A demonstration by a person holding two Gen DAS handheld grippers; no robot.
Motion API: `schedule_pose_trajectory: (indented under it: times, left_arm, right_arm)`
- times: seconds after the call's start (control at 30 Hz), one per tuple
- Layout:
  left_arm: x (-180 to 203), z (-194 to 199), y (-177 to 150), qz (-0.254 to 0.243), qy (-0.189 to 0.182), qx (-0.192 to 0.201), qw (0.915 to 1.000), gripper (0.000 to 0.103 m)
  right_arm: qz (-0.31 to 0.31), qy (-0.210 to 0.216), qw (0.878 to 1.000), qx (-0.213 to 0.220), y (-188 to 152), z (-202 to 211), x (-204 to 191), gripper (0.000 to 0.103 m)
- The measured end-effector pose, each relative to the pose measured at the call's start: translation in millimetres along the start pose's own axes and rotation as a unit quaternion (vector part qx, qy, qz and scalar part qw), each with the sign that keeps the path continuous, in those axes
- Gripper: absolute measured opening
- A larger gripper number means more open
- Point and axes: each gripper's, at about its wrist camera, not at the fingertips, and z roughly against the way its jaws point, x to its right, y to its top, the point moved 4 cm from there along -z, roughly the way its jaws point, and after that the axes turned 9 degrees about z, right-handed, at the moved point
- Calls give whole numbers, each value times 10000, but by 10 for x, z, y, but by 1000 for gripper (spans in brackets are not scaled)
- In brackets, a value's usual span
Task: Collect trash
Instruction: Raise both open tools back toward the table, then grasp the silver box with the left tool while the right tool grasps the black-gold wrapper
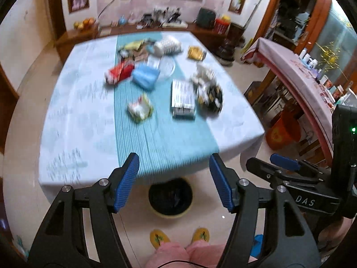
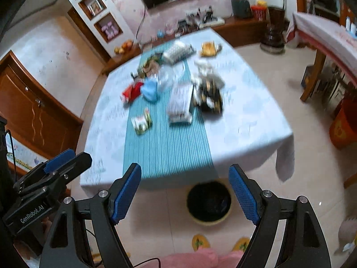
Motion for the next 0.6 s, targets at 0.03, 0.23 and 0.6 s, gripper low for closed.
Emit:
schedule_pose_trajectory:
  times: [0.03,0.23,0.6]
  left_arm:
    - [25,43,81,-76,-34,67,9999,62]
    - [154,140,436,-484,-94,166,9986,62]
    - [174,-286,907,-44,48,66,10000,62]
  right_arm:
    - [29,-43,10000,82,49,32,-12,82]
    - [66,-182,9995,230,328,27,11,82]
    - [104,-121,9994,-321,832,-883,600,78]
